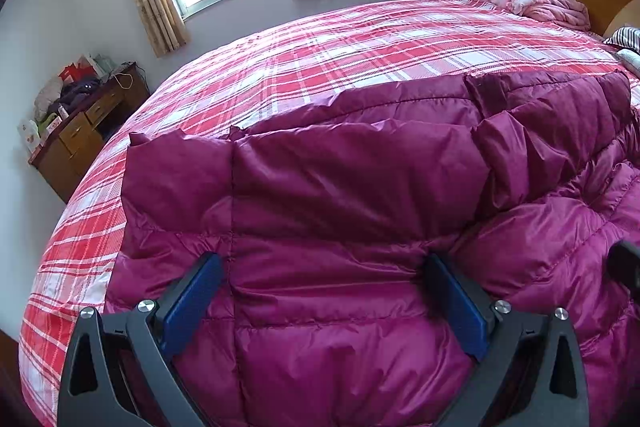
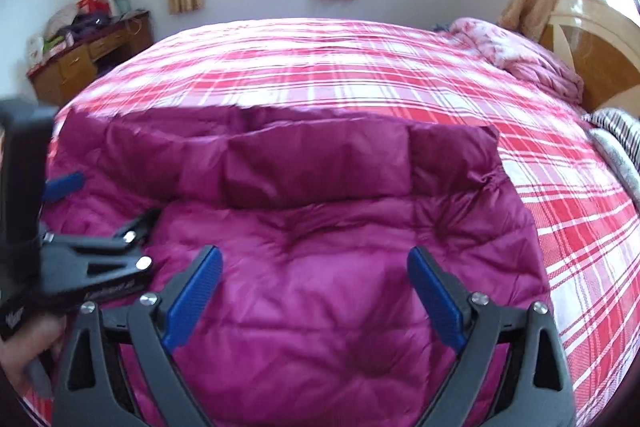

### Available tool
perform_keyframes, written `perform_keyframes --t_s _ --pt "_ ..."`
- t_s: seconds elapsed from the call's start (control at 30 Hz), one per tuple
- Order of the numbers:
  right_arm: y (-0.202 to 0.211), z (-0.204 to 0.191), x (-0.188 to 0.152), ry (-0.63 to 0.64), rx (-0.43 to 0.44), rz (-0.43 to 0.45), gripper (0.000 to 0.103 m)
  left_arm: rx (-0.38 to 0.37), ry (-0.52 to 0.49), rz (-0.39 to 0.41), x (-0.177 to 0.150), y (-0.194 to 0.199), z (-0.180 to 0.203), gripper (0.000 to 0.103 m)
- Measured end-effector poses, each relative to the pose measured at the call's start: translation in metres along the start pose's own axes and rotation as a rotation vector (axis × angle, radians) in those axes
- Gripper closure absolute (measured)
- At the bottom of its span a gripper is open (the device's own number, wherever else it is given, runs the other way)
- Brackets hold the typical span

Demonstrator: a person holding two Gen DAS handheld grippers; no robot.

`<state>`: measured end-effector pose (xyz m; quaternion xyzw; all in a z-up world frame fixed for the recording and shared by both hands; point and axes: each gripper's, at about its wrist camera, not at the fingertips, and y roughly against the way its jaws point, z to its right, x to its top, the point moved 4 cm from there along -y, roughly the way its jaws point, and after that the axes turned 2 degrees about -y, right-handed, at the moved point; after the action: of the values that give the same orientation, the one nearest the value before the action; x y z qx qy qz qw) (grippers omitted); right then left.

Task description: Fold large clothes

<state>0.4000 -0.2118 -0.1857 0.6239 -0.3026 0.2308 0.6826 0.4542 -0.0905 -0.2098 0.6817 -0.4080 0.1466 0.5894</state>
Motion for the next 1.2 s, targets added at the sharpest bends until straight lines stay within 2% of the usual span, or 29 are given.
perform_keyframes --t_s 0.1,0.27,0.5,0.67,0.73,0.83,0.9,0.97,1.07,1.13,1.2 --pt "-0.009 -0.001 -0.008 0.008 -0.023 0.004 0.006 0.001 0.004 0.004 -0.001 0.002 0.000 0.001" --pt "-0.023 0.000 -0.006 0.009 -0.035 -0.050 0.001 0.006 0.000 0.003 -0.002 0.003 0.000 0.001" --pt "-0.026 0.003 -0.006 0.008 -0.032 -0.070 0.000 -0.002 0.005 -0.009 -0.001 0.004 -0.001 0.001" --pt "-0.008 0.003 -0.007 0.021 -0.066 -0.034 0.001 -0.036 0.009 -0.046 -0.001 0.013 -0.009 0.001" --pt "0.013 -0.002 -0.013 0.020 -0.028 0.012 0.001 0.000 0.022 -0.004 -0.006 0.034 -0.018 0.001" --pt "0.039 -0.014 -0.030 0.030 0.029 0.047 0.001 0.031 0.067 0.070 -0.019 0.070 -0.037 0.001" --pt "0.042 -0.021 -0.043 0.050 0.024 0.053 0.001 0.030 0.116 0.098 -0.033 0.089 -0.052 0.001" --pt "0.034 -0.026 -0.056 0.077 -0.003 0.039 0.001 0.045 0.150 0.086 -0.051 0.098 -0.065 0.001" --pt "0.027 -0.030 -0.054 0.098 -0.030 0.015 0.000 0.093 0.203 0.085 -0.077 0.110 -0.085 0.001" --pt "0.021 -0.034 -0.053 0.112 -0.040 -0.005 0.000 0.092 0.264 0.079 -0.093 0.118 -0.100 0.001" --pt "0.023 -0.033 -0.054 0.111 -0.041 -0.010 0.000 0.058 0.351 0.065 -0.109 0.124 -0.116 0.001"
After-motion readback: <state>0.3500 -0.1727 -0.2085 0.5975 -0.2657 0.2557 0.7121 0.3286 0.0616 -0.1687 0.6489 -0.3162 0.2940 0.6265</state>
